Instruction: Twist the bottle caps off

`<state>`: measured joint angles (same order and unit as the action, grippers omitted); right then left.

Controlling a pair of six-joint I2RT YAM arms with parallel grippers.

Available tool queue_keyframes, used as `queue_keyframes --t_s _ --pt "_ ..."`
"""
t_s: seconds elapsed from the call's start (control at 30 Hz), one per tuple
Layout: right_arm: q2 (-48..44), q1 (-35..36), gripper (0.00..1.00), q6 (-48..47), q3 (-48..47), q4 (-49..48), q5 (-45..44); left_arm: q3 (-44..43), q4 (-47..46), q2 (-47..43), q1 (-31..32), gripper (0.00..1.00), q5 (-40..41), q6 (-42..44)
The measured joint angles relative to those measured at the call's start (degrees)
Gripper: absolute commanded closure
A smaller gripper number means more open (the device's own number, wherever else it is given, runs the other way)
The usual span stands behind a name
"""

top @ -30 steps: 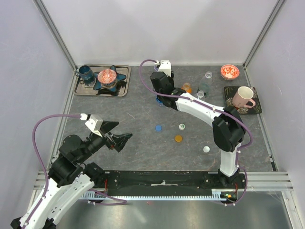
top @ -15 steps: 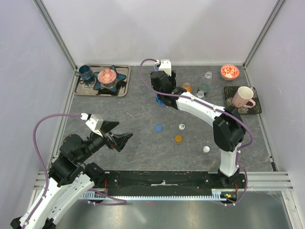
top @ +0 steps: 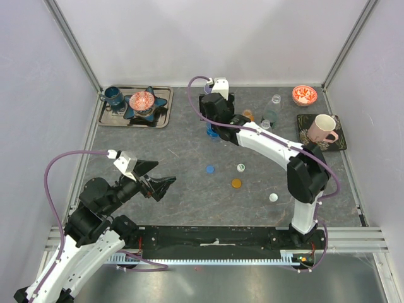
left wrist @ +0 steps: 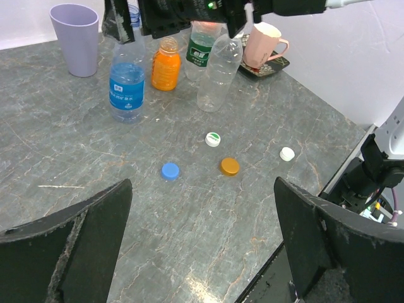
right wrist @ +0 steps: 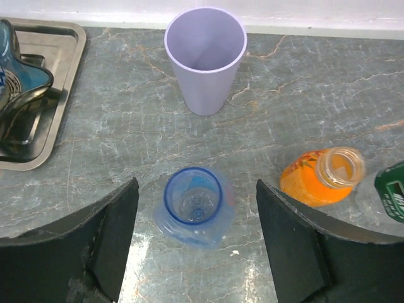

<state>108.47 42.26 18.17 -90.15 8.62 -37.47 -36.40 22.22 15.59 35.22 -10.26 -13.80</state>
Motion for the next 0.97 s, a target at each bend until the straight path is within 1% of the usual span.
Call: queue_keyframes --t_s 0.03,0.07,0.17,0.27,0.4,0.5,0.57,0.7,0.77,0.87,0.97 --pt "-0.87 0.11 0.15 -0.02 0.52 -0.13 0.33 0.00 0.00 0.00 0.00 0.01 0.02 0.00" --pt "-2.14 0.26 0.09 -0.02 1.27 -0.02 0.46 0.00 0.02 0.02 0.00 0.01 0.04 0.00" --pt "-7.34 0.68 0.02 0.02 3.17 0.37 1.68 0.00 0.02 0.17 0.00 0.01 0.22 0.00" --pt "-13.90 1.53 0.02 -0.15 4.57 1.22 2.43 0.00 0.09 0.92 0.00 0.01 1.16 -0.04" --pt "-27.87 2.89 0.02 -0.44 9.79 2.36 3.23 -0.07 0.44 2.62 0.00 0.01 4.24 -1.18" --pt "-41.27 3.17 0.02 -0.50 17.07 2.84 3.41 -0.28 0.81 4.81 0.00 0.01 7.91 -3.34" --pt "-50.45 3.32 0.02 -0.52 22.77 3.15 3.65 -0.85 1.33 7.67 0.00 0.01 10.43 -5.46" --pt "-65.55 3.93 0.02 0.09 33.66 5.44 4.74 -3.89 3.89 17.99 0.00 0.01 14.75 -12.76" --pt "-69.29 4.09 0.02 0.33 36.92 7.39 4.81 -5.14 4.70 22.51 -0.02 0.01 15.63 -15.65" --pt "-70.84 4.13 0.02 0.72 40.06 10.12 4.92 -6.21 5.33 28.65 0.00 0.01 16.17 -19.12" --pt "-71.95 4.13 0.02 1.18 42.62 12.63 5.33 -6.25 5.49 30.88 0.00 0.01 16.06 -20.90"
